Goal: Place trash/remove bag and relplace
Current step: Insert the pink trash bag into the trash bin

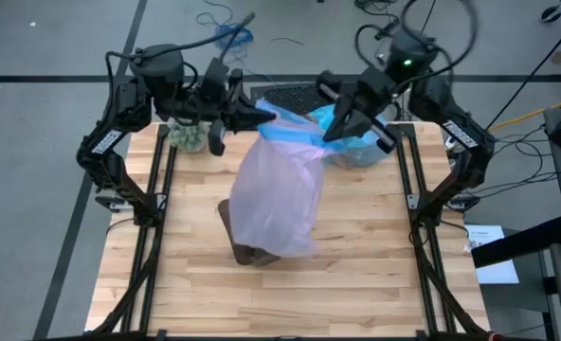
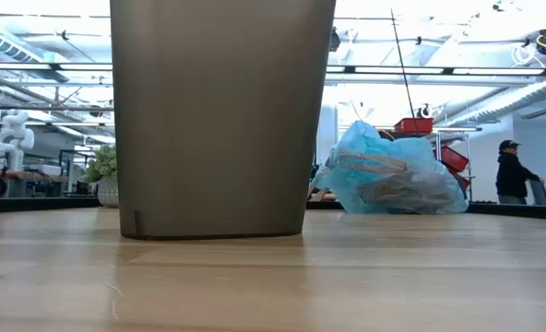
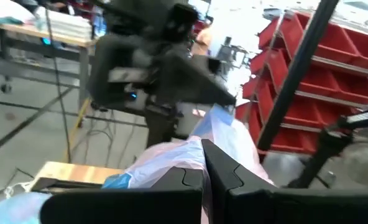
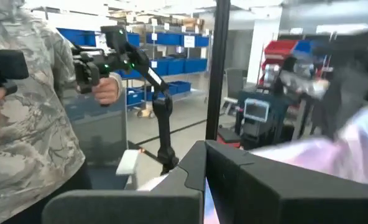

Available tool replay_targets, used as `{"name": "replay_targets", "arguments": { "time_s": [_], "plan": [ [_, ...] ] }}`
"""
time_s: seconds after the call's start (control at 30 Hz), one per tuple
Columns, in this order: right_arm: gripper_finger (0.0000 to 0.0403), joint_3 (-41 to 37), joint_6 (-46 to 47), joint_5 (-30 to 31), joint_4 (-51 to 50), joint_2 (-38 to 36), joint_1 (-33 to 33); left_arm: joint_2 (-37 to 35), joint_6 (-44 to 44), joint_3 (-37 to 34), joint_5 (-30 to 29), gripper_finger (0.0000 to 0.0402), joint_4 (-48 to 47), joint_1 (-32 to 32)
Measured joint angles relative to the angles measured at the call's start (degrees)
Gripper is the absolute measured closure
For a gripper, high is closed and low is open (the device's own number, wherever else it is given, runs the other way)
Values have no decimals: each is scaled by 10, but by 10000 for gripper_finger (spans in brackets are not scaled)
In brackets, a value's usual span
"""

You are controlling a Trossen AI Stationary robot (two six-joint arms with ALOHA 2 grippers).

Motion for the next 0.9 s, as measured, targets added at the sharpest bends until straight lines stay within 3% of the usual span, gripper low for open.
{"name": "replay_targets", "arguments": {
  "time_s": [0.17,0.3,0.37,0.53,0.6,0.73,0.9],
  "plan": [
    [403,48,42,5,2,-4,0,0,1,0,-14,402,1,8],
    [403,62,59,62,-45,-5,22,0,-1,0,-16,402,-8,7],
    [403,63,31,111,-106,-9,47,0,-1,0,-18,402,-10,1],
    [403,63,2,306,-274,-17,149,-4,-26,0,-33,402,-20,-3],
    [403,63,21,364,-280,-14,203,-7,-31,0,-37,402,-22,-3],
    [403,64,52,420,-198,-14,297,-12,-27,0,-53,402,-22,-3],
    [403,63,37,521,-241,11,344,-13,1,0,-104,402,-22,-3]
  ]
}}
